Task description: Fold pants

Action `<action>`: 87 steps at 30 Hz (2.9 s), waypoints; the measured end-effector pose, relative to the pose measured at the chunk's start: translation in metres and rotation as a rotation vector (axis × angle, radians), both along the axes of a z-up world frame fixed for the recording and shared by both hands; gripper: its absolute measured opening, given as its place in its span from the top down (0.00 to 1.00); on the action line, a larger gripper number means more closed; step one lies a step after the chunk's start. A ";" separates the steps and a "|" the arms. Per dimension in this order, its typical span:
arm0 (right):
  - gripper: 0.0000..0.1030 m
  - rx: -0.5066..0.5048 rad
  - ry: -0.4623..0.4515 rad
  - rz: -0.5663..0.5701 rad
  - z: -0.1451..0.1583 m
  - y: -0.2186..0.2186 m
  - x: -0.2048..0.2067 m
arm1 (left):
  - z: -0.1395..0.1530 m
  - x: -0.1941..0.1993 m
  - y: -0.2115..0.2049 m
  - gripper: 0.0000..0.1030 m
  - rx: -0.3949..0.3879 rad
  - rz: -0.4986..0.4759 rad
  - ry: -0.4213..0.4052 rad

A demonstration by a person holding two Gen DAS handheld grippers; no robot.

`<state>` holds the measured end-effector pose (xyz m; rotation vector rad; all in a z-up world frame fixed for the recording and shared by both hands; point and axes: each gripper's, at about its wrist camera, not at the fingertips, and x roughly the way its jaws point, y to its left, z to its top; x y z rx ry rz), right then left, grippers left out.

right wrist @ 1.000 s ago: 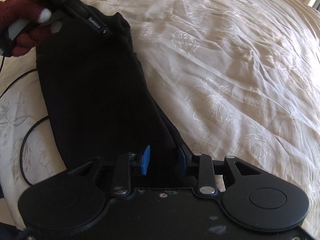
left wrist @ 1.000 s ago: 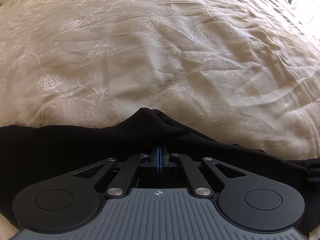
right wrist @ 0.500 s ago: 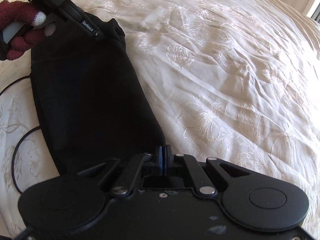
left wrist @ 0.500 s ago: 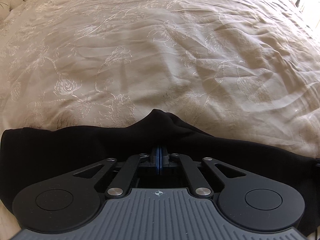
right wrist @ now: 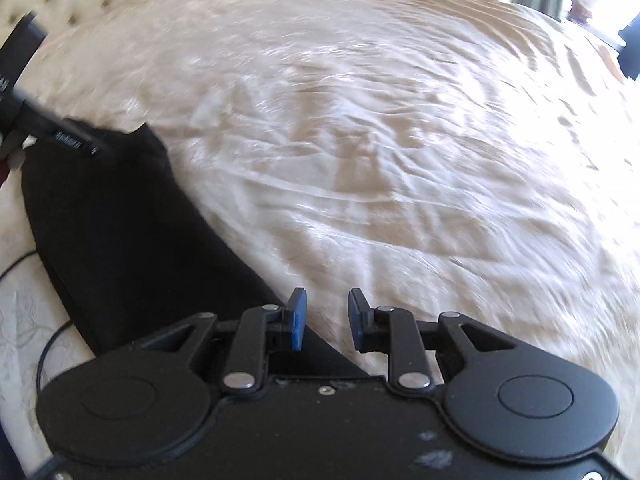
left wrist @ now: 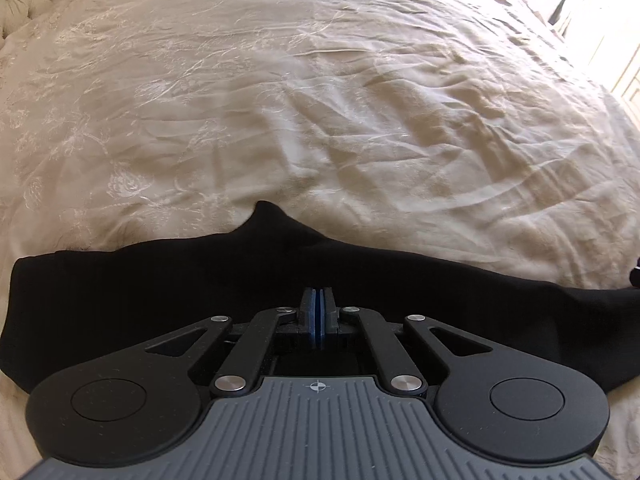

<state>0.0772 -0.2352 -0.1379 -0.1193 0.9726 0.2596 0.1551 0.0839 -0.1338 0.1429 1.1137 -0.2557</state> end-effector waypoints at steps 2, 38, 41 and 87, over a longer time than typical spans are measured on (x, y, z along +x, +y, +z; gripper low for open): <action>0.76 0.004 -0.005 -0.138 0.008 -0.026 -0.019 | 0.005 -0.016 -0.024 0.97 -0.040 -0.052 0.014; 0.79 0.150 0.095 -0.490 -0.025 -0.230 -0.088 | 0.002 -0.109 -0.218 0.96 0.006 -0.144 0.059; 0.69 0.252 0.077 -0.531 -0.017 -0.247 -0.103 | -0.002 -0.108 -0.245 0.96 -0.035 -0.163 0.083; 0.92 0.700 0.230 -0.507 -0.023 -0.271 -0.107 | -0.075 -0.046 -0.274 0.96 -0.006 -0.072 0.295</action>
